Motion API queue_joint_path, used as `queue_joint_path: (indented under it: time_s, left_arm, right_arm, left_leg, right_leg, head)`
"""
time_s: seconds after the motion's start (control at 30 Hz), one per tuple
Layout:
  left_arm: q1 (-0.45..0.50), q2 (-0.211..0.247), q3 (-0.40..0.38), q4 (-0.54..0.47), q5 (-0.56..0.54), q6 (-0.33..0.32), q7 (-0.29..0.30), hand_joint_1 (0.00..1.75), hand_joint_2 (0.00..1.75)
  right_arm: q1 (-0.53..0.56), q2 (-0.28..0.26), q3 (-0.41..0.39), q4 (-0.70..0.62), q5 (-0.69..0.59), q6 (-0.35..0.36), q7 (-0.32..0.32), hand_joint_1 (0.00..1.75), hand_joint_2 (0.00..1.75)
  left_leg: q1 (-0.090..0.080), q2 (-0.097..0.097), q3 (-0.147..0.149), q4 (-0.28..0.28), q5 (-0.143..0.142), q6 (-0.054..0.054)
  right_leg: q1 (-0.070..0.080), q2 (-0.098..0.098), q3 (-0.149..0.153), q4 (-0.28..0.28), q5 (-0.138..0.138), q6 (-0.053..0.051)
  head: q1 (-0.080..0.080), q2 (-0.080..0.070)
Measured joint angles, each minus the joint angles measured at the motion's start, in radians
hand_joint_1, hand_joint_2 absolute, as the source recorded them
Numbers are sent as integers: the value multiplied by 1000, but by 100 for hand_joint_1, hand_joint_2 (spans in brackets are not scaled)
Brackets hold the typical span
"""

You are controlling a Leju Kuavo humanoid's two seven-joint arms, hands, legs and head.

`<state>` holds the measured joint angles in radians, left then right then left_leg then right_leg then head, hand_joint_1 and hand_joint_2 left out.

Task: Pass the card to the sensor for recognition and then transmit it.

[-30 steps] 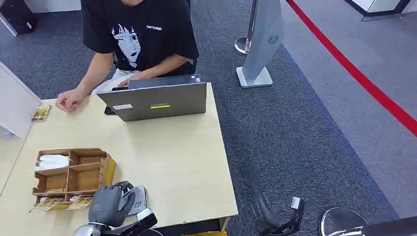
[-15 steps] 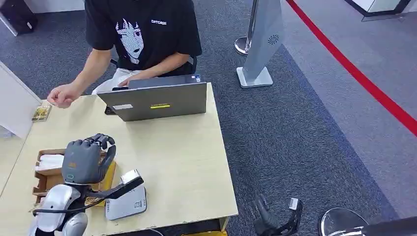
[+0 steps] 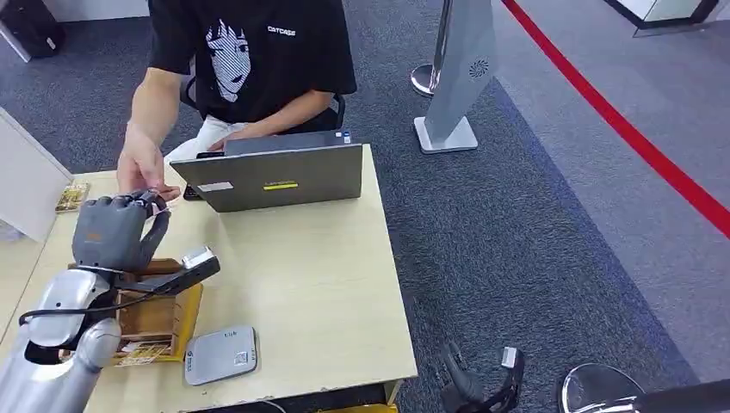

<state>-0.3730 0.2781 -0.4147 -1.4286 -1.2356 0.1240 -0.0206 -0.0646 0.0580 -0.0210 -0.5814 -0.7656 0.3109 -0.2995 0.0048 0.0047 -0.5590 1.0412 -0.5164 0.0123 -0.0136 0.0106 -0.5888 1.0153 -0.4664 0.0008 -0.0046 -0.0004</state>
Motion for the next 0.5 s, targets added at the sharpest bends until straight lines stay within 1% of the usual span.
queue_joint_path:
  time_s: [0.03, 0.07, 0.1, 0.2, 0.27, 0.33, 0.37, 0.43, 0.5]
  left_arm:
    - [0, 1, 2, 4, 0, 1, 0, 159, 175]
    - [0, 2, 2, 7, 0, 1, 0, 96, 175]
    - [0, 3, 2, 9, 2, 1, 1, 0, 175]
    - [8, 4, 7, 15, 12, 18, 8, 0, 175]
    - [28, 3, 15, 15, 27, 53, 8, 0, 175]
    - [60, -2, 30, 14, 60, 109, -5, 0, 175]
    - [85, -9, 43, 4, 80, 150, -19, 0, 175]
    - [142, -23, 69, -26, 101, 212, -38, 0, 175]
    - [191, -36, 89, -52, 106, 246, -48, 0, 175]
  right_arm:
    - [0, 0, 2, 0, 0, 0, 0, 0, 175]
    - [0, -1, 2, 0, 0, 0, 0, 0, 175]
    - [0, -1, 2, 0, 0, 0, 0, 0, 175]
    - [0, -2, 2, 0, -1, -3, 0, 0, 175]
    - [0, -2, 2, 0, 0, -8, 0, 0, 175]
    - [1, -2, 2, 0, -3, -15, -2, 0, 175]
    - [2, -3, 2, 0, -10, -21, -3, 0, 175]
    - [4, -3, 2, 0, -16, -29, -4, 0, 175]
    - [6, -4, 2, -1, -15, -35, -6, 0, 175]
  left_leg:
    - [0, 0, 0, 0, 0, 0]
    - [0, 0, 0, 0, 0, 0]
    - [0, 0, 0, 0, 0, 0]
    - [0, 0, 0, 0, 0, 0]
    - [0, 1, 0, 0, 0, 0]
    - [0, 1, 0, 0, 0, 0]
    - [0, 1, 0, 0, 0, 0]
    - [0, 2, 0, 0, -1, 0]
    - [0, 1, 0, 0, -1, 0]
  right_leg:
    - [0, 0, 0, 0, 0, 0]
    - [0, 0, 0, 0, 0, 0]
    - [0, 0, 0, 0, 0, 0]
    - [0, 0, 0, 0, 0, 0]
    - [0, 0, 0, 0, 0, 0]
    - [0, 0, 0, 0, 0, 0]
    - [0, 1, 0, 0, 0, 0]
    - [0, 2, 0, 0, 0, 0]
    - [0, 1, -1, -1, -1, 0]
  head:
    - [0, 0]
    - [0, 0]
    - [0, 0]
    - [0, 0]
    - [0, 0]
    - [0, 0]
    - [0, 0]
    - [0, 0]
    - [0, 0]
